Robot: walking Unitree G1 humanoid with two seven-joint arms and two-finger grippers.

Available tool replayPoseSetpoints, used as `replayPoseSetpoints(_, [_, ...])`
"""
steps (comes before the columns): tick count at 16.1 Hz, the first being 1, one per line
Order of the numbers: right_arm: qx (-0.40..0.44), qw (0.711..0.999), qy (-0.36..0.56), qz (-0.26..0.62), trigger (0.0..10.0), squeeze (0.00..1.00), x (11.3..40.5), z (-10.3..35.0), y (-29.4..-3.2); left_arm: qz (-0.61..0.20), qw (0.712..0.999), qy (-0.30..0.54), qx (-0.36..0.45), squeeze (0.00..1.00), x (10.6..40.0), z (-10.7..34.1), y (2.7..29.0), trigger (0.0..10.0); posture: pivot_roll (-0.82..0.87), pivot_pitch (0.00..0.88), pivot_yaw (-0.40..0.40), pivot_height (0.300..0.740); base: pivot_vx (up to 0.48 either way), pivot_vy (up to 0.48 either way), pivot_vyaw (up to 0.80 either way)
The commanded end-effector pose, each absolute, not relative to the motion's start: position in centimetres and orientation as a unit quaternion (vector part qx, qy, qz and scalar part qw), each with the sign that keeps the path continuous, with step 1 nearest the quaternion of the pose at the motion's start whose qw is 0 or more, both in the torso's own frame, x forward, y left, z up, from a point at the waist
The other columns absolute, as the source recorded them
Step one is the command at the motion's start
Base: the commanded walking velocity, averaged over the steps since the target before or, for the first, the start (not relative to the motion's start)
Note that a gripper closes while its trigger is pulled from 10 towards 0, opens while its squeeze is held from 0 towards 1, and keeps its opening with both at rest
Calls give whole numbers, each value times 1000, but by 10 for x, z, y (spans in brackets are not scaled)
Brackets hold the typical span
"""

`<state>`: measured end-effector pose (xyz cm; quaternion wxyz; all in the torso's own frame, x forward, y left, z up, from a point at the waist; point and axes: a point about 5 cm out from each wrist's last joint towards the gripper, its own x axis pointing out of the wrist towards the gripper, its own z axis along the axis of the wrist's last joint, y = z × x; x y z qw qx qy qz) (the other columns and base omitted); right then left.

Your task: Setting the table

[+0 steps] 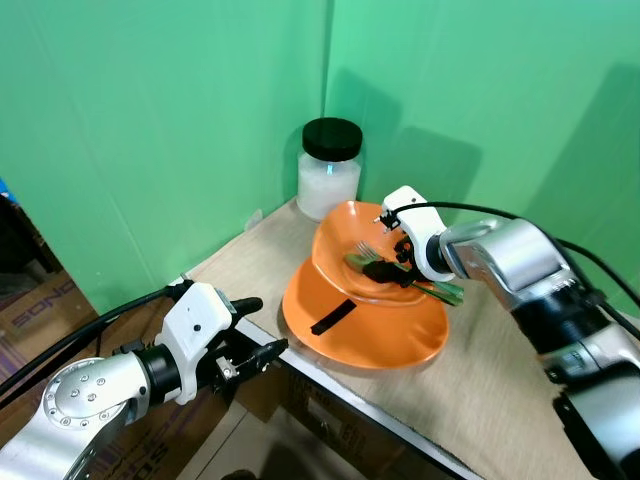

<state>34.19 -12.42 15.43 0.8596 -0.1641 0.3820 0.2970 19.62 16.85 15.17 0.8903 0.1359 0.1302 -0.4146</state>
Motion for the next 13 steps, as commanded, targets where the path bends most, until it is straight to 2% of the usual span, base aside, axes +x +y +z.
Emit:
replayPoseSetpoints(1, [-164, 869, 376, 277, 4549, 0, 348, 157, -129, -421, 886, 135, 136, 0, 197, 150, 168, 10000, -4, 0, -38, 740, 0, 0, 0])
replayPoseSetpoints(2, [-162, 870, 376, 275, 4627, 0, 349, 156, -130, -422, 886, 135, 135, 0, 197, 150, 168, 10000, -5, 0, -38, 740, 0, 0, 0])
replayPoseSetpoints(4, [-153, 873, 379, 267, 6314, 0, 352, 154, -132, -425, 885, 136, 134, 0, 197, 148, 166, 10000, -4, 0, -40, 740, 0, 0, 0])
replayPoseSetpoints(6, [-137, 880, 377, 253, 6353, 0, 358, 152, -133, -428, 884, 137, 131, 0, 195, 148, 166, 10000, 1, 0, -46, 740, 0, 0, 0])
replayPoseSetpoints(9, [-123, 882, 374, 258, 5569, 0, 361, 154, -130, -430, 883, 140, 128, 0, 193, 147, 166, 10000, 3, 0, -49, 740, 0, 0, 0])
replayPoseSetpoints(10, [-122, 884, 372, 255, 5098, 0, 363, 154, -131, -431, 882, 141, 128, 0, 193, 147, 165, 10000, 2, 0, -49, 740, 0, 0, 0])
replayPoseSetpoints(11, [-125, 886, 372, 247, 4157, 0, 365, 153, -133, -431, 882, 141, 127, 0, 193, 146, 164, 10000, 2, 0, -49, 740, 0, 0, 0])
replayPoseSetpoints(12, [-126, 886, 372, 246, 4157, 0, 365, 153, -134, -432, 882, 141, 127, 0, 193, 146, 164, 10000, 2, 0, -49, 740, 0, 0, 0])
replayPoseSetpoints(13, [-132, 885, 374, 246, 3529, 0, 366, 152, -134, -432, 882, 140, 127, 0, 193, 146, 164, 10000, 2, 0, -49, 740, 0, 0, 0])
